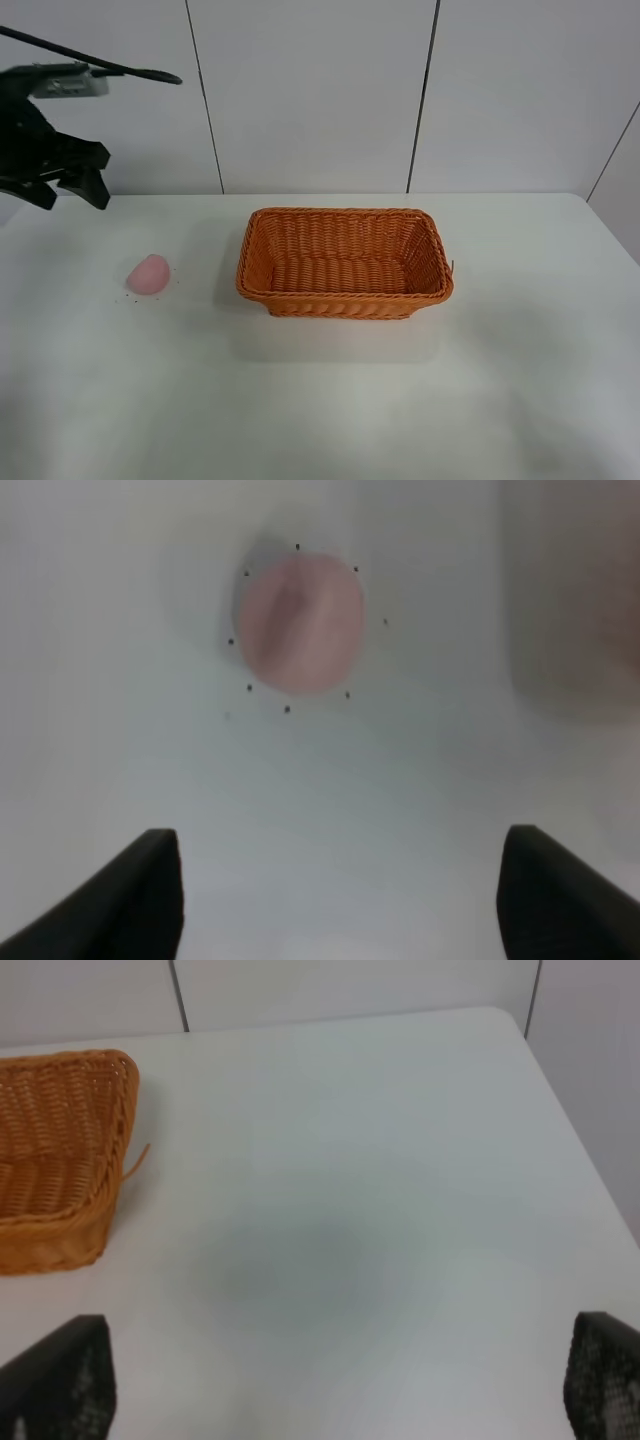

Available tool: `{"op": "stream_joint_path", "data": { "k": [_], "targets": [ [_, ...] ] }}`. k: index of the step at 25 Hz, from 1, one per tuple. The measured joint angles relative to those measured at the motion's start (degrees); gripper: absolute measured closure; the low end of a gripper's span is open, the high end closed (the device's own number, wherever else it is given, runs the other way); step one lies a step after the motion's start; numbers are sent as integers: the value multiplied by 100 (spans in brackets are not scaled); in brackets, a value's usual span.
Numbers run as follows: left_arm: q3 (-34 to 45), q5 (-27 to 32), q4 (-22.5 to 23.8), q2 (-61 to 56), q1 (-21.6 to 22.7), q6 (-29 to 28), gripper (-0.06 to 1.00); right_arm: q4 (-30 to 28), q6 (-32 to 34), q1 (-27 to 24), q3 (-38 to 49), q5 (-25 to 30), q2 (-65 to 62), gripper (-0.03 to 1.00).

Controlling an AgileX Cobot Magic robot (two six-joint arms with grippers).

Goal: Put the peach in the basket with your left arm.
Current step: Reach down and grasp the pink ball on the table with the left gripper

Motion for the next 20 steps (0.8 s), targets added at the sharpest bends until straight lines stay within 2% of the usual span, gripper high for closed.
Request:
{"op": "stream_joint_path", "data": {
  "k": [9,20],
  "targets": [
    [-1241,-40,-6,2191,0,0,18,0,0,0,0,0,0,27],
    [-1350,-417,-23,3119,0,0,18,0,0,0,0,0,0,27]
  ]
}}
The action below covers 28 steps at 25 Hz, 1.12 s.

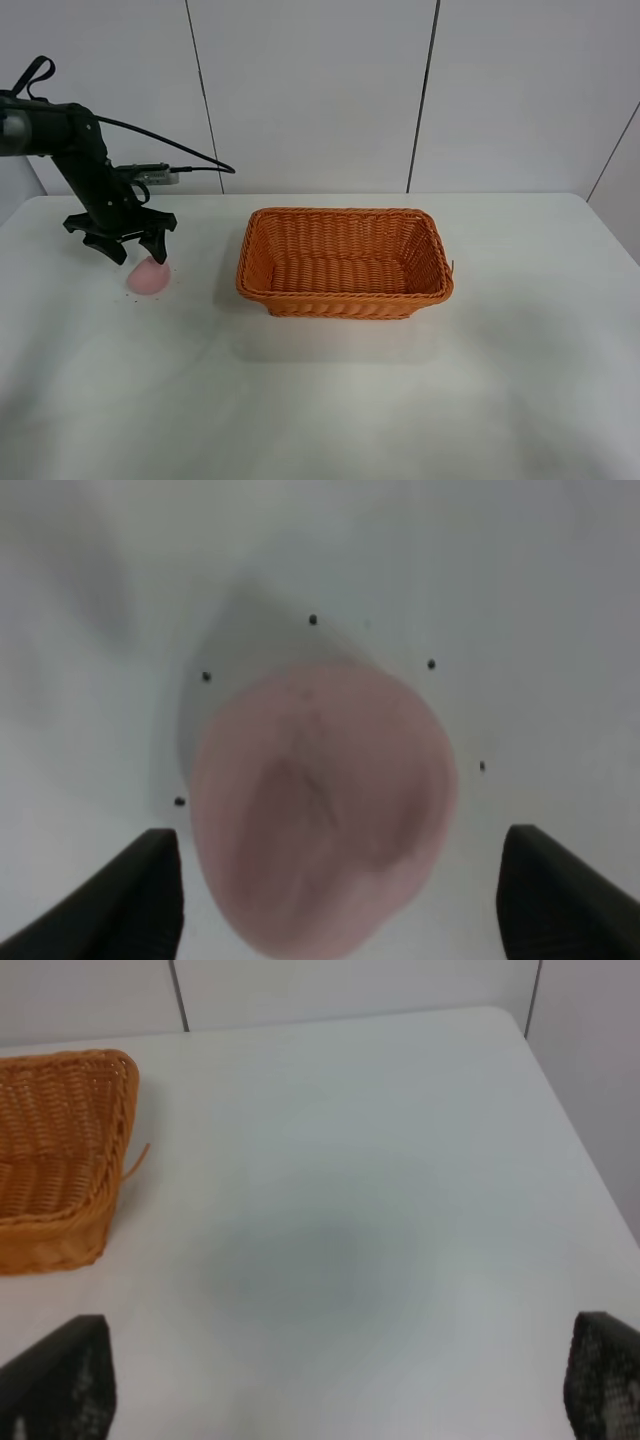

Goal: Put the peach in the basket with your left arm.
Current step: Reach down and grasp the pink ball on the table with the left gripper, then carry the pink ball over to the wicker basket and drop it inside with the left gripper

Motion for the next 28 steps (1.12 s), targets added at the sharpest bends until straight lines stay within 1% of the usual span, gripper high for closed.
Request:
{"op": "stream_joint_path", "data": {
  "k": [5,15,18,19,21,23,24,26,28],
  "targets": [
    [0,-187,-90,82,0,0,18,0,0,0,0,0,0,27],
    [0,-205,-122,466,0,5,18,0,0,0,0,0,0,27],
    [0,-205,-122,485,0,5,21,0,0,0,0,0,0,27],
    [0,-205,-116,485,0,5,25,0,0,0,0,0,0,27],
    [0,-205,-111,485,0,5,42,0,0,0,0,0,0,27],
    [-13,-158,-111,472,0,5,66,0,0,0,0,0,0,27],
    [-37,-121,-111,453,0,5,74,0,0,0,0,0,0,27],
    [-90,12,-105,401,0,11,81,0,0,0,0,0,0,27],
    [-196,223,-86,360,0,17,82,0,0,0,0,0,0,27]
  ]
}}
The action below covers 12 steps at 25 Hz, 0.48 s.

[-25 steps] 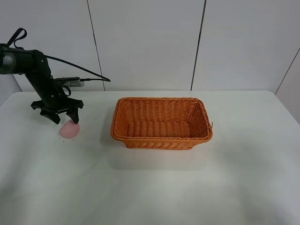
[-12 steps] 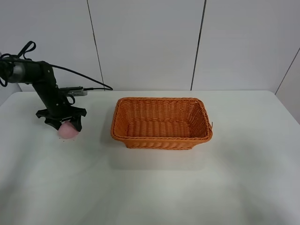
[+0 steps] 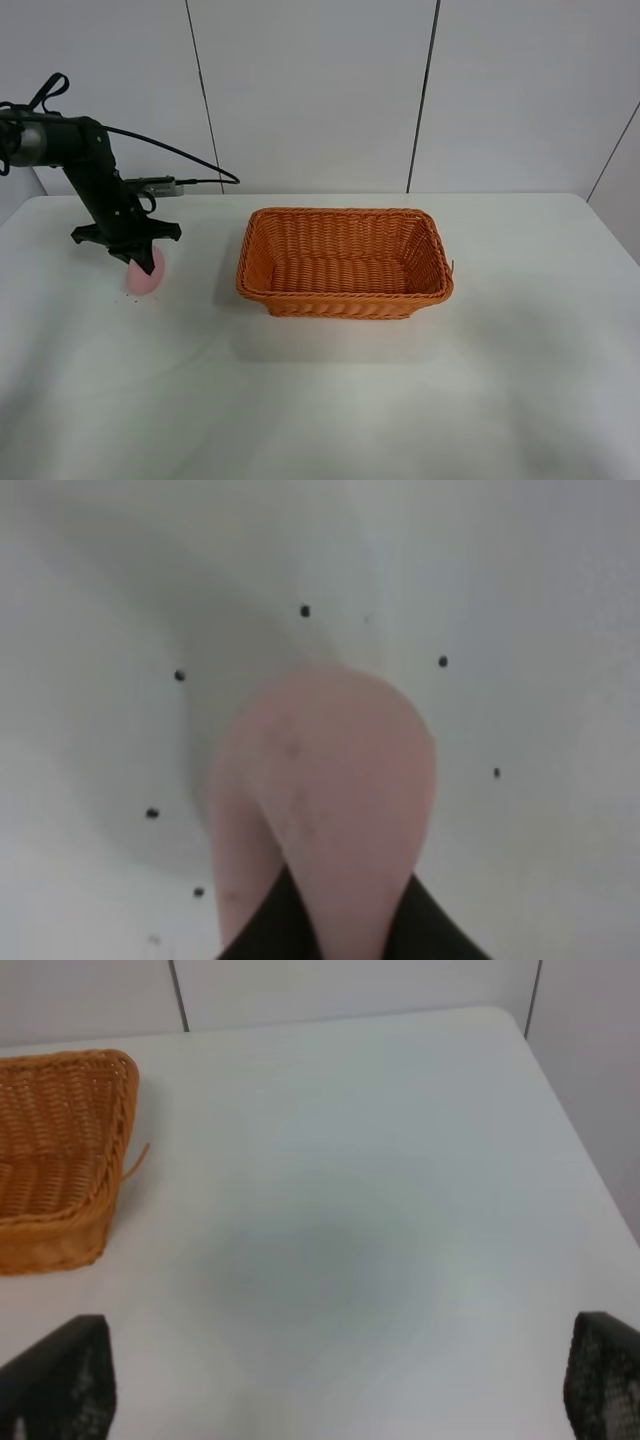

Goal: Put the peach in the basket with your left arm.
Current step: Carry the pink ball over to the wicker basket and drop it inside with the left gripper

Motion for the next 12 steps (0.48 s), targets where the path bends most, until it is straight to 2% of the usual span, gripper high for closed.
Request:
{"op": "stream_joint_path", "data": {
  "k": [4,9,12],
  "targets": [
    [-501,629,21,-182,0,0,82,0,0,0,0,0,0,27],
    [-1525,1507,10,-468,0,-12,82,0,0,0,0,0,0,27],
    [-2091,1513,16,-496,-30,-90,82,0,0,0,0,0,0,27]
  ]
}}
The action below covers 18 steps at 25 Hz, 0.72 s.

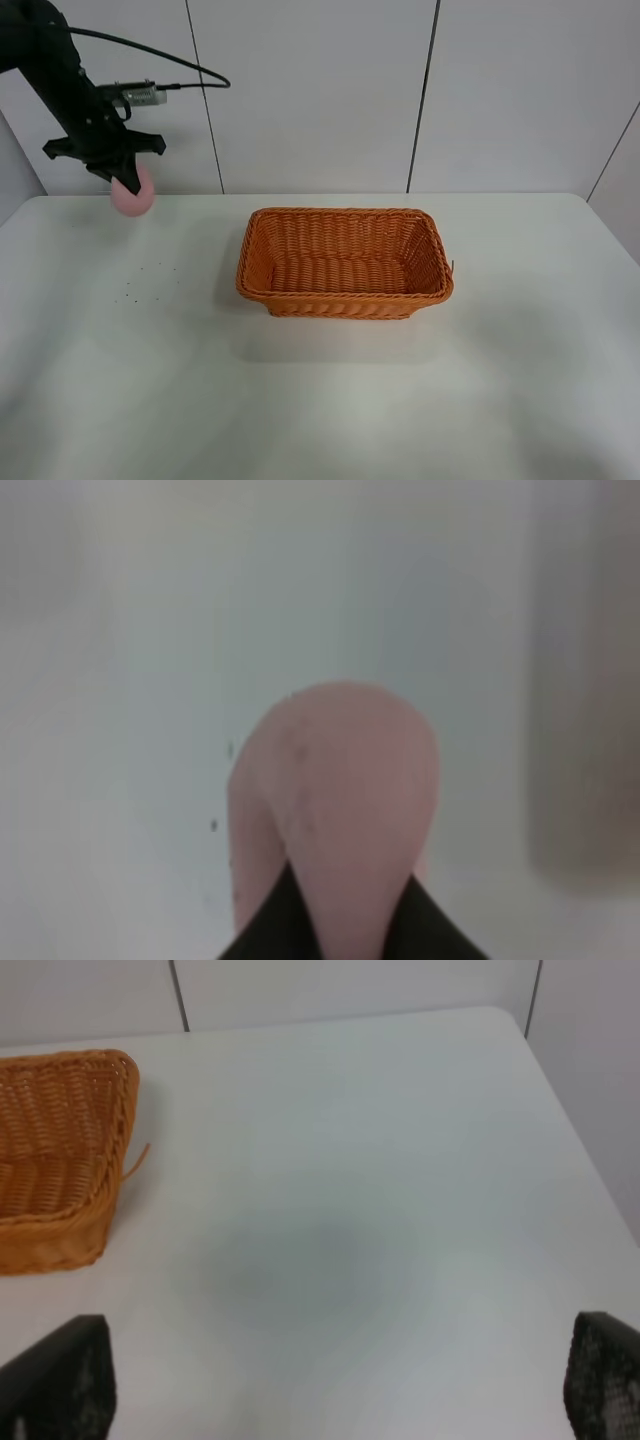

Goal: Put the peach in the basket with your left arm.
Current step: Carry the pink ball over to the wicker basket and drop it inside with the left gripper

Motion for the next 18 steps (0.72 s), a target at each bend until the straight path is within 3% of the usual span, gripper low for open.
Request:
{"op": "stream_joint_path", "data": {
  "k": [5,18],
  "targets": [
    [-473,5,10,-61,-389,-66,82,0,0,0,0,0,0,27],
    [-688,5,-29,371,-2580,-146,82,0,0,0,0,0,0,27]
  ]
}}
